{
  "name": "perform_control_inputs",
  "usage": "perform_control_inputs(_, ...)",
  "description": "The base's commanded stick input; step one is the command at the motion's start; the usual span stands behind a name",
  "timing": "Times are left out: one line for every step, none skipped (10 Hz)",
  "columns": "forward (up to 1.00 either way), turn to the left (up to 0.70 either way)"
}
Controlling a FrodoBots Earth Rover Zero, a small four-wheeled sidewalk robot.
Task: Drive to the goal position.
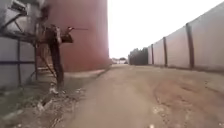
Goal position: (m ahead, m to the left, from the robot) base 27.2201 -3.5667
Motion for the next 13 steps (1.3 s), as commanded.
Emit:
perform_control_inputs(1.00,-0.14)
perform_control_inputs(1.00,0.00)
perform_control_inputs(1.00,0.00)
perform_control_inputs(1.00,0.00)
perform_control_inputs(1.00,0.00)
perform_control_inputs(1.00,0.00)
perform_control_inputs(1.00,0.00)
perform_control_inputs(1.00,0.00)
perform_control_inputs(1.00,0.00)
perform_control_inputs(1.00,0.00)
perform_control_inputs(1.00,0.00)
perform_control_inputs(1.00,0.00)
perform_control_inputs(1.00,0.00)
